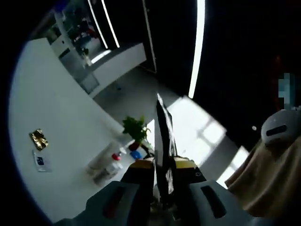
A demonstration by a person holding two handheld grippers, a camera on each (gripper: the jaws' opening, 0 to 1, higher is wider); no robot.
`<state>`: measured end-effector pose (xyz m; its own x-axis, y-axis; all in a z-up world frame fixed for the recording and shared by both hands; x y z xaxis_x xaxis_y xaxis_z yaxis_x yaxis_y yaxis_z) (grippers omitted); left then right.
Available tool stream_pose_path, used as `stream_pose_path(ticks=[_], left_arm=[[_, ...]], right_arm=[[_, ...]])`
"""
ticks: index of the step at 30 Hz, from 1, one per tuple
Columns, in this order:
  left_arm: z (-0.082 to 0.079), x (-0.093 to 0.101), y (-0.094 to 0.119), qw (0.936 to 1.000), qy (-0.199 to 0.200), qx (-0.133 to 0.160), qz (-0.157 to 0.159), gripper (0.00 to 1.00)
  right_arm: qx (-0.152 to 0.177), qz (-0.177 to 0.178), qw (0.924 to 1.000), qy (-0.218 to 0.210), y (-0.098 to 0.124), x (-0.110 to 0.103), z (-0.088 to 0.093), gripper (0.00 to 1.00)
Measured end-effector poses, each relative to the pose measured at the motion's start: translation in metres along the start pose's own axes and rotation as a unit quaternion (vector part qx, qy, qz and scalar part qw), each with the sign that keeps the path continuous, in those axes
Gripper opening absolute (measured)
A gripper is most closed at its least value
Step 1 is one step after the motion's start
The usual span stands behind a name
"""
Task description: Arrange the skincare products in the storage area until every visible bottle or jar stands upright without overlapping.
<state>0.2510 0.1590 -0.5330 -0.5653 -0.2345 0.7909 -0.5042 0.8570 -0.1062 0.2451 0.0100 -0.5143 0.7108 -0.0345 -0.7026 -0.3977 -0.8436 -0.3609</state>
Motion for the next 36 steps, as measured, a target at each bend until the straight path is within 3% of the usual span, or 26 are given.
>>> stream_pose_path(ticks=[2,9,11,12,17,26,36], left_arm=[[0.007,-0.001,-0.001,0.9999,0.002,-0.011,0.001,0.18],[0.019,-0.005,0.0,0.9993,0.031,-0.017,-0.009,0.03],[0.02,-0.007,0.0,0.9977,0.062,-0.016,-0.019,0.0],[0.022,-0.012,0.0,0.9963,0.075,-0.02,-0.038,0.0],[0.028,-0.02,0.003,0.9933,0.102,-0.023,-0.05,0.0],[0.032,-0.025,0.002,0.9908,0.117,-0.025,-0.063,0.0],[0.033,-0.033,0.0,0.9885,0.133,-0.018,-0.07,0.0]], right_arm=[[0.014,0.003,0.9999,-0.006,0.002,0.002,-0.002,0.01],[0.006,0.056,0.9984,-0.005,0.008,0.015,0.001,0.01],[-0.004,0.083,0.996,0.033,0.011,0.022,0.004,0.01],[-0.007,0.089,0.9953,0.035,0.011,0.023,0.005,0.01],[-0.049,0.123,0.9884,0.075,0.012,0.032,0.01,0.04],[-0.083,0.149,0.9797,0.104,0.015,0.043,0.018,0.13],[-0.1,0.156,0.9771,0.105,0.019,0.048,0.018,0.24]])
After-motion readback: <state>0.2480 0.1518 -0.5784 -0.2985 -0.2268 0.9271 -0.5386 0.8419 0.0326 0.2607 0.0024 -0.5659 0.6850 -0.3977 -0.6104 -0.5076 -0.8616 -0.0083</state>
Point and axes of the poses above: the point that each gripper's makers call its tool centre point, and the gripper's own axes: y roughly backward along the fingers, x roughly to its right, z roughly out of its underside, the point moved 7 cm from there along y, roughly backward along the fingers, and after that the axes turned 8 degrees about -z, right-handed, at the moved point
